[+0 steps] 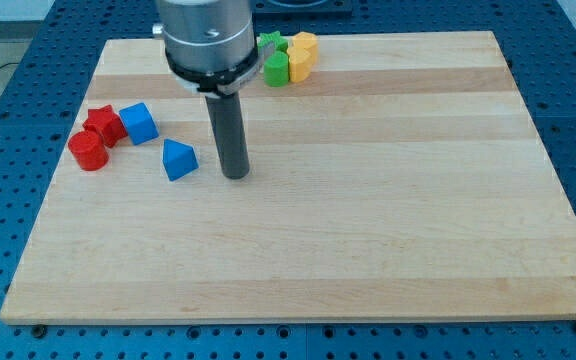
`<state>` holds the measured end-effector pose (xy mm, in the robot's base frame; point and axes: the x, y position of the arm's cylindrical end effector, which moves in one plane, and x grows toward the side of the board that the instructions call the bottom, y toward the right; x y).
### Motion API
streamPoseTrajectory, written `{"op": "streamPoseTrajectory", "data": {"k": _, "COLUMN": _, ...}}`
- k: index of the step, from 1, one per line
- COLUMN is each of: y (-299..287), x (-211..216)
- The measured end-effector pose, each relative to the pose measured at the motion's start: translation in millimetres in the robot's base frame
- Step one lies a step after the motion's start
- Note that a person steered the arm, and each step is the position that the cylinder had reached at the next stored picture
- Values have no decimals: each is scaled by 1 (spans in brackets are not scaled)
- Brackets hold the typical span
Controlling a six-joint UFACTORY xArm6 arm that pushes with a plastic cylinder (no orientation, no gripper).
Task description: Slide the blue triangle into the right side of the red circle
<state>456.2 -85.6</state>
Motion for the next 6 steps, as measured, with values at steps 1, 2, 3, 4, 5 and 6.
{"op": "streamPoseTrajectory", "data": {"k": 1, "y": -39, "x": 1}}
{"op": "streamPoseTrajectory", "data": {"k": 2, "y": -65, "x": -1}}
{"op": "streamPoseTrajectory", "data": {"k": 3, "y": -86, "x": -2}}
{"op": "streamPoseTrajectory", "data": {"k": 4, "y": -90, "x": -2}}
{"op": "streamPoseTrajectory", "data": {"k": 5, "y": -64, "x": -2}}
{"op": "streamPoseTrajectory", "data": {"k": 6, "y": -56, "x": -14}}
